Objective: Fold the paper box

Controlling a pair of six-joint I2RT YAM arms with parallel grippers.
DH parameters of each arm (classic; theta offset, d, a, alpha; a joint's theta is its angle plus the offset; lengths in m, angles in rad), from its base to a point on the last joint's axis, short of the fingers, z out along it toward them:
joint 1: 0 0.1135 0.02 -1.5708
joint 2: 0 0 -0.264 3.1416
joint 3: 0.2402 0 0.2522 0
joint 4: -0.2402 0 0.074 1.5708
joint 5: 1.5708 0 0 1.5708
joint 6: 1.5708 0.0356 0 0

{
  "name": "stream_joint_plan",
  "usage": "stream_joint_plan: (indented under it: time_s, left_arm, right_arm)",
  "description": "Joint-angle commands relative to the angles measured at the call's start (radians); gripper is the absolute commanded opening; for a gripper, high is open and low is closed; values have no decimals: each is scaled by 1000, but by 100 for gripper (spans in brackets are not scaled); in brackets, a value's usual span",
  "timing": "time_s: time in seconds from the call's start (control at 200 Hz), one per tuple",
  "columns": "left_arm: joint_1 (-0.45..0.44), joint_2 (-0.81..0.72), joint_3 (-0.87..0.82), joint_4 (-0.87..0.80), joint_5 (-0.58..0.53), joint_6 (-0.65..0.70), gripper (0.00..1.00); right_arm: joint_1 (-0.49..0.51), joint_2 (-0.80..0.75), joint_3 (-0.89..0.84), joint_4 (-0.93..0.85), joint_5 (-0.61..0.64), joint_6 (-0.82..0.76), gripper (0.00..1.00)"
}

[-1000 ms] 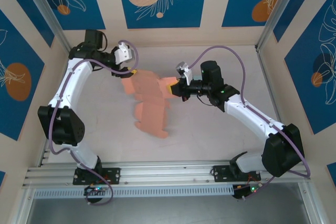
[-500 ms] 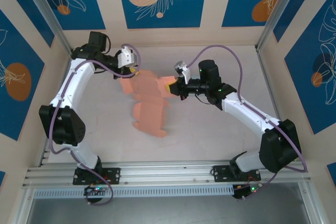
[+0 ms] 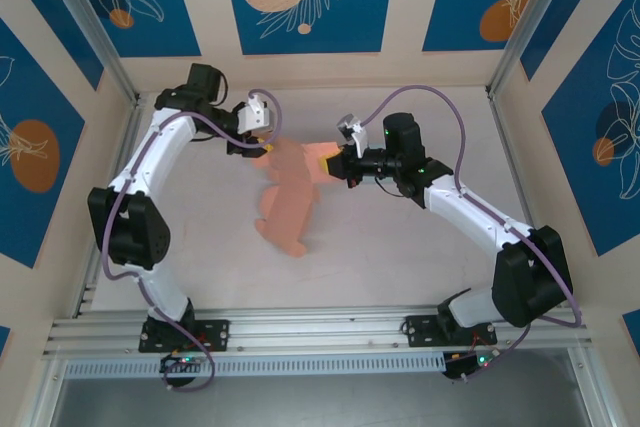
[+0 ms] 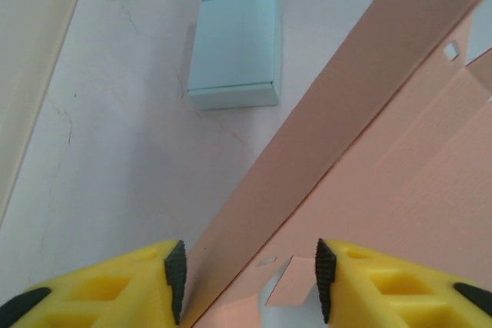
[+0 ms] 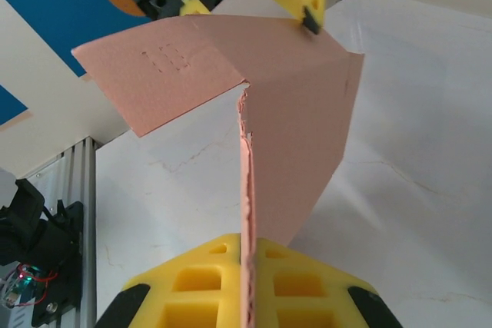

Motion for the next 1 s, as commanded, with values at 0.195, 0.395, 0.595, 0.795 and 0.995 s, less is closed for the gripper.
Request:
stream_joint_plan:
  time_s: [0.195, 0.395, 0.595, 0.795, 0.995]
  left_arm:
    - [-21, 34, 53, 39, -17, -53, 35]
    - [-44, -69, -108, 209, -104, -125, 5]
    - [-159, -259, -443, 581, -448, -201, 0]
    - [-274, -333, -677, 822, -698, -275, 0]
    - [-354, -328, -837, 1017, -941, -248, 0]
  right_arm:
    - [-5, -32, -23, 32, -27, 3, 0]
    - [-4, -29, -52, 10, 107, 15, 0]
    - [10, -35, -109, -18, 297, 49, 12]
    - [24, -25, -136, -66, 410, 95, 37]
    - [5, -72, -191, -88, 479, 186, 55]
